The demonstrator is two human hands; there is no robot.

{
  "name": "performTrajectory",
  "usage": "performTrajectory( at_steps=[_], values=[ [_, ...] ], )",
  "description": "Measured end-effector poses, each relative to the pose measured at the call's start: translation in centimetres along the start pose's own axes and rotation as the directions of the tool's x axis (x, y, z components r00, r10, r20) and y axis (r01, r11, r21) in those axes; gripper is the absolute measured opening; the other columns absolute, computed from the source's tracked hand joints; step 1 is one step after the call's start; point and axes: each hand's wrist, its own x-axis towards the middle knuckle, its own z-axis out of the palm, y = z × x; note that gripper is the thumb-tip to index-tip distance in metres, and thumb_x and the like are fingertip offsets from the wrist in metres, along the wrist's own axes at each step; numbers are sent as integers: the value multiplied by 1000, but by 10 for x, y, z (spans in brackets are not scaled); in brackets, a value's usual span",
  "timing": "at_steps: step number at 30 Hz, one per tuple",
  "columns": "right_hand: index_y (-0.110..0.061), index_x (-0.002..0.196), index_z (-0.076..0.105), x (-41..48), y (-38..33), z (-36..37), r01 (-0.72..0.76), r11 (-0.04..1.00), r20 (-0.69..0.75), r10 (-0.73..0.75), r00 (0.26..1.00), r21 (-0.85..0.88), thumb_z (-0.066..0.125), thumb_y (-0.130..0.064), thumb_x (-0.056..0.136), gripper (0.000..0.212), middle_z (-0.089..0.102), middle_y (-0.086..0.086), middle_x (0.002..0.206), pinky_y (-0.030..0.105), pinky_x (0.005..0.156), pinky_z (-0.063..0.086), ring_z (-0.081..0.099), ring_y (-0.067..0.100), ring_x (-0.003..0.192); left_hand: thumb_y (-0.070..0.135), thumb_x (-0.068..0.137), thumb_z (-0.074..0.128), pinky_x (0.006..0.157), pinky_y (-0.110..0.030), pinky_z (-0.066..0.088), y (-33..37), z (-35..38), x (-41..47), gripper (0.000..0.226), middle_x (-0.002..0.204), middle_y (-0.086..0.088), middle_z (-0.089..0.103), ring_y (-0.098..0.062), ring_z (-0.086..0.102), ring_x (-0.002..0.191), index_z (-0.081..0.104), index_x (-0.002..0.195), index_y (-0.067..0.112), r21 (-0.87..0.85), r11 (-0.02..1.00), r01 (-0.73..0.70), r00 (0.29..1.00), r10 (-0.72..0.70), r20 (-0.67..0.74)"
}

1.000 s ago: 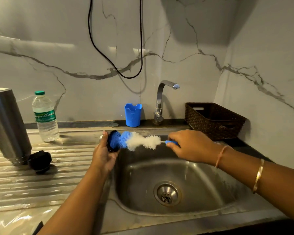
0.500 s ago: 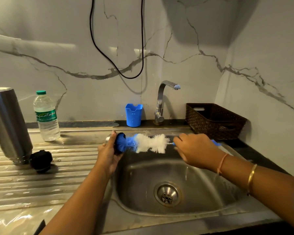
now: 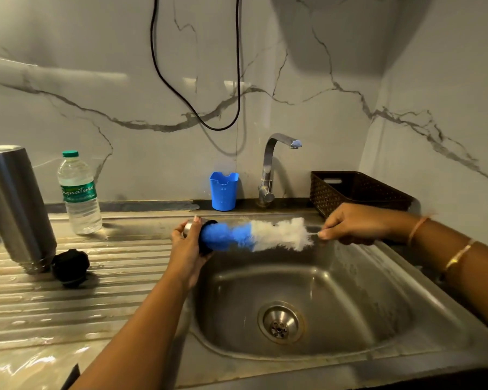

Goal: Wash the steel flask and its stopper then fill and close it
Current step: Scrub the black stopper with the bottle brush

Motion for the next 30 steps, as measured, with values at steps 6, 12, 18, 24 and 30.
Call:
performTrajectory(
  at_steps=[6, 12, 18, 24, 30],
  values=[
    [-12, 75, 77, -14, 34, -25, -59, 995, -124, 50, 991, -75, 63, -27, 86, 23, 70, 5, 70, 33, 69, 46, 58, 15, 60, 41, 91, 54, 71, -38, 54, -4, -6, 6, 53, 127, -18, 52, -30, 57, 108, 38, 134, 16, -56, 988, 146, 989, -145, 30],
    [-16, 82, 76, -11, 32, -16, -73, 964, -329, -15, 944, -255, 59, -31, 90, 24, 71, -3, 80, 34, 77, 49, 65, 15, 76, -1, 89, 51, 93, -34, 45, -20, 13, 1, 52, 131, -15, 41, -25, 47, 113, 28, 134, 14, 561, 827, -32, 999, 11, 41],
    [-20, 95, 75, -8, 28, 5, -13, 951, -384, -112, 917, -309, 60, -35, 89, 22, 72, -2, 89, 41, 80, 53, 65, 14, 80, 2, 86, 58, 83, -25, 37, -29, -2, 10, 47, 114, -4, 42, -14, 46, 98, 34, 123, 16, 834, 455, -313, 942, 261, 212],
    [-27, 100, 72, -16, 32, 35, 99, 924, -427, -264, 865, -370, 54, -40, 91, 24, 70, -5, 77, 36, 68, 54, 63, 9, 68, -4, 85, 54, 87, -49, 53, -28, 0, 28, 35, 112, -12, 56, -29, 57, 100, 45, 104, 23, 641, 763, -83, 983, 168, -73],
    [-23, 89, 66, -17, 17, 66, 72, 705, -424, -501, 755, -706, 33, -40, 92, 37, 64, -2, 69, 28, 46, 41, 59, 17, 58, -2, 86, 53, 91, -46, 50, -39, 22, 30, 29, 107, -12, 64, -29, 60, 100, 57, 114, 7, 680, 729, -74, 983, 170, -76]
  ],
)
